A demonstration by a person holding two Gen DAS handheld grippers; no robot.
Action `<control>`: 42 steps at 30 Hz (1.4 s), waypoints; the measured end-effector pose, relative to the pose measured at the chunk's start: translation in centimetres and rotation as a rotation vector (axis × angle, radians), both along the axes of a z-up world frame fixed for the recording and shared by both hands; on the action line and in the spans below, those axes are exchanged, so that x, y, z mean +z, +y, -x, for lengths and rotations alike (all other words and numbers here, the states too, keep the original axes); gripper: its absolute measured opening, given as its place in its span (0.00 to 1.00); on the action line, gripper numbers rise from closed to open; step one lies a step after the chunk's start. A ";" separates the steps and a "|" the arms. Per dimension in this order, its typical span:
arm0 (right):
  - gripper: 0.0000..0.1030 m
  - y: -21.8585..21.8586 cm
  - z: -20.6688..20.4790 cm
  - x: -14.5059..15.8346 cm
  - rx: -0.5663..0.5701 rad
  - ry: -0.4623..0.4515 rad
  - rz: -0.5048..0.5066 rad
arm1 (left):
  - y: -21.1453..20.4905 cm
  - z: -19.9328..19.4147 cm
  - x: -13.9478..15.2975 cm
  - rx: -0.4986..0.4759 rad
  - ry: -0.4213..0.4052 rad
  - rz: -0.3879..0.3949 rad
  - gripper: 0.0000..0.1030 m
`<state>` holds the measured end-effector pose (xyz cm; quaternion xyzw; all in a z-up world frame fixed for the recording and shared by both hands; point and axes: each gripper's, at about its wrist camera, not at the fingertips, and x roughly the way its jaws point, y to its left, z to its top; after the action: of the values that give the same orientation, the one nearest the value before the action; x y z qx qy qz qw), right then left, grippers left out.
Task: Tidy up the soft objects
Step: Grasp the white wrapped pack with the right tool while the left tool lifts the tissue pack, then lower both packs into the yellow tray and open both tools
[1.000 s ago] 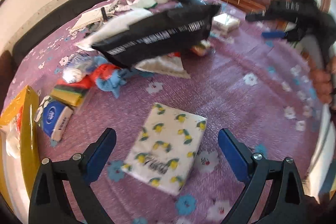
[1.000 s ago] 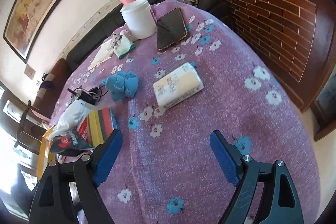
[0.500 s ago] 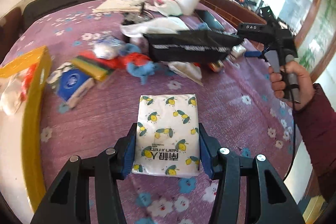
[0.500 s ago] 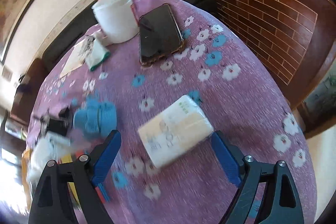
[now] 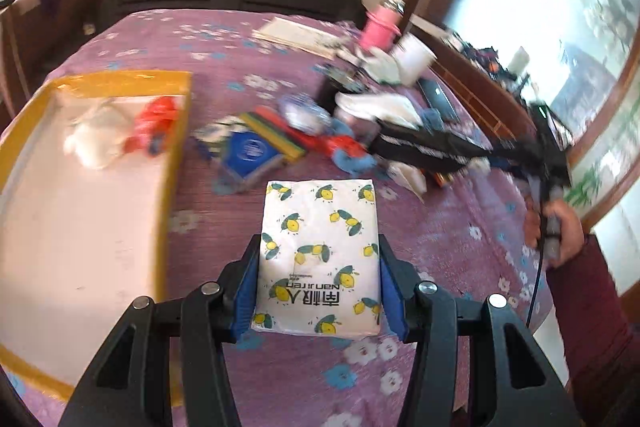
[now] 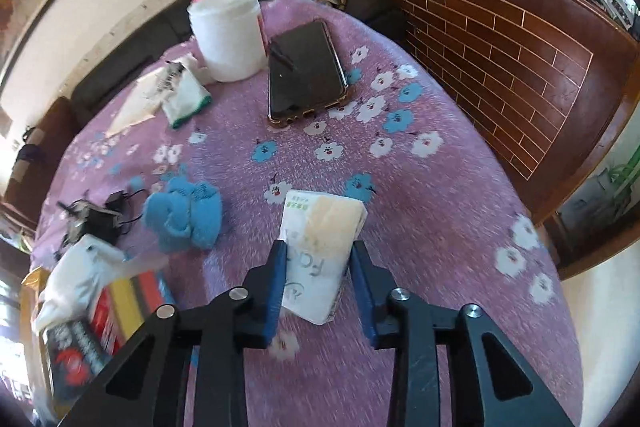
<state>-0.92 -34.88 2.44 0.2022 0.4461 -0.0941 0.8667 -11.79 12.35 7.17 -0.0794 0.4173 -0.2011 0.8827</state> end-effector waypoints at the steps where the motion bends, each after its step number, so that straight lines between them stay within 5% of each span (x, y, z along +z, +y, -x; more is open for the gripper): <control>1: 0.30 -0.1 0.6 0.2 0.004 -0.009 -0.006 | 1.0 0.2 0.2 0.024 0.000 0.012 0.50; 7: 0.35 -0.5 1.6 0.6 0.020 -0.029 -0.052 | 5.4 1.9 0.9 0.119 -0.012 0.065 0.50; 8: 0.41 -0.3 1.2 0.3 0.028 -0.009 -0.046 | 6.0 2.2 1.0 0.131 -0.014 0.066 0.50; 10: 0.80 -0.2 0.5 -0.2 0.013 0.014 -0.026 | 6.7 2.6 1.0 0.150 -0.014 0.064 0.50; 11: 0.83 -0.2 0.2 -0.4 0.001 0.013 -0.015 | 7.0 2.8 1.1 0.161 -0.013 0.062 0.50; 16: 0.80 0.9 -1.4 -2.0 0.013 0.061 0.018 | 8.7 3.5 1.1 0.207 -0.011 0.056 0.50; 17: 0.74 1.2 -1.5 -2.2 0.018 0.067 0.047 | 9.0 3.6 1.1 0.214 -0.012 0.055 0.50; 18: 0.52 1.7 -1.4 -2.0 0.029 0.065 0.097 | 9.4 3.5 1.1 0.224 -0.013 0.053 0.50; 19: 0.45 1.8 -1.3 -2.0 0.042 0.064 0.091 | 9.6 3.5 1.1 0.230 -0.013 0.052 0.50; 27: 0.45 2.7 2.8 4.2 0.045 -0.112 0.105 | 14.2 1.4 1.4 0.324 0.010 0.026 0.50; 33: 0.45 10.8 3.5 9.4 0.281 -0.230 0.041 | 17.8 -3.6 0.3 0.386 0.106 0.058 0.50; 42: 0.46 27.6 1.7 8.3 0.666 -0.164 -0.073 | 19.5 -11.7 -2.8 0.461 0.209 0.003 0.50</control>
<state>-2.58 -7.32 10.72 0.0834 0.4197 0.2268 0.8749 -0.09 31.82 4.36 -0.1942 0.4769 0.0140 0.8571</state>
